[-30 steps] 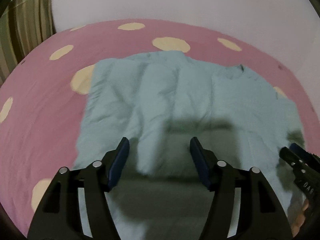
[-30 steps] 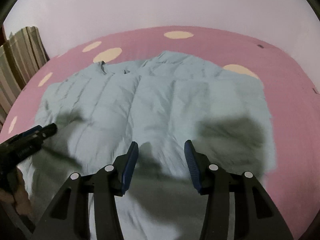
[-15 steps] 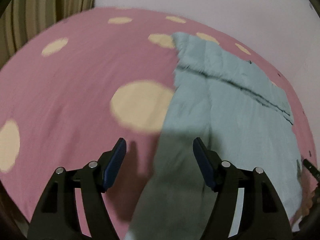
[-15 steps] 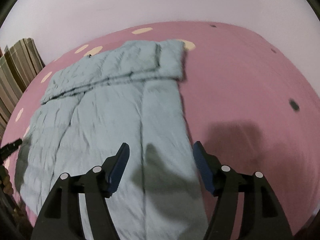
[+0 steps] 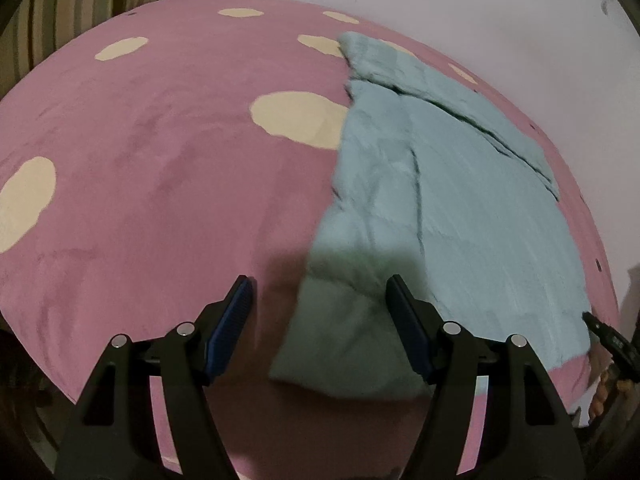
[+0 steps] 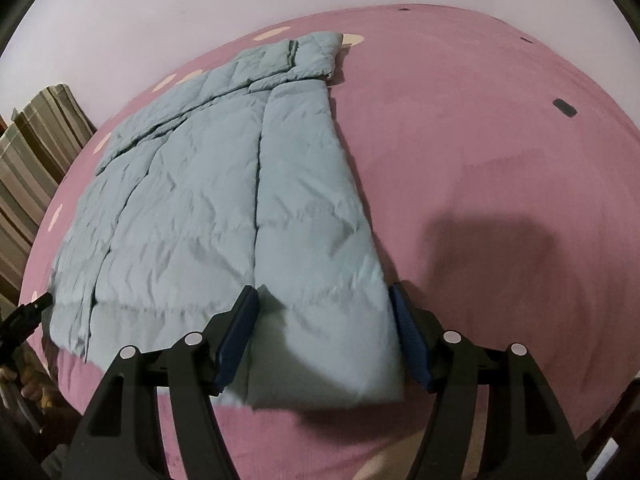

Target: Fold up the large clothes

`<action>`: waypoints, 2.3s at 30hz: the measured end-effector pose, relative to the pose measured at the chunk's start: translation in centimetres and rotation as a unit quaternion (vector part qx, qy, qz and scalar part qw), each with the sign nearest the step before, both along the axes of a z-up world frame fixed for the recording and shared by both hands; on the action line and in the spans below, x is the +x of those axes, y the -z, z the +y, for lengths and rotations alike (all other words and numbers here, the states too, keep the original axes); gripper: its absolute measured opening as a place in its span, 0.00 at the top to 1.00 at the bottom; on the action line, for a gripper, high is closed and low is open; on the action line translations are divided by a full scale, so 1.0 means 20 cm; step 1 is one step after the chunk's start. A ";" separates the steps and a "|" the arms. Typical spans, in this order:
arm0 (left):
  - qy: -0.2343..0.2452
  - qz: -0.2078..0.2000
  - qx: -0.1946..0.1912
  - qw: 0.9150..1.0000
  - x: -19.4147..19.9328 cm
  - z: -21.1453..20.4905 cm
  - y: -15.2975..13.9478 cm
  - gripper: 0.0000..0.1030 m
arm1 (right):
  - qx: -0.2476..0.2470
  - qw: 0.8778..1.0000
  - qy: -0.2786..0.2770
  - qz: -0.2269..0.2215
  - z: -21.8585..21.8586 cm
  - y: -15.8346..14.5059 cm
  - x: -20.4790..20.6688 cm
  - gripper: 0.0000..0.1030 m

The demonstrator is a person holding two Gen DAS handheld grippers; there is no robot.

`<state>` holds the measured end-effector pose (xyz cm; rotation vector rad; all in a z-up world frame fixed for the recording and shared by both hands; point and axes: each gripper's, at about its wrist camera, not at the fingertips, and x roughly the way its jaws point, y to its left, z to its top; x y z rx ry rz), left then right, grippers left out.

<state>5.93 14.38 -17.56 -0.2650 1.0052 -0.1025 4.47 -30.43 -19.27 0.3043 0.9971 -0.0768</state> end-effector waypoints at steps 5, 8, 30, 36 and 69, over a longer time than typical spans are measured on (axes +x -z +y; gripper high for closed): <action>0.018 -0.002 -0.024 1.000 -0.03 -0.02 0.00 0.40 | 0.003 1.000 -0.007 -0.006 0.02 0.01 -0.06 0.36; 0.018 -0.001 -0.043 0.999 -0.04 0.00 0.01 0.46 | 0.009 1.000 -0.008 -0.008 0.02 0.01 -0.07 0.39; 0.021 -0.065 -0.106 0.992 -0.08 0.00 -0.24 0.93 | 0.111 0.992 -0.027 -0.057 -0.01 -0.10 -0.10 0.93; 0.028 -0.125 -0.082 0.988 0.14 -0.06 -0.49 0.93 | 0.135 0.986 -0.025 -0.097 -0.07 -0.25 0.06 0.93; 0.004 -0.107 -0.024 0.994 0.92 -0.01 -0.40 0.39 | 0.112 0.989 0.019 -0.095 -0.32 -0.25 0.81 0.56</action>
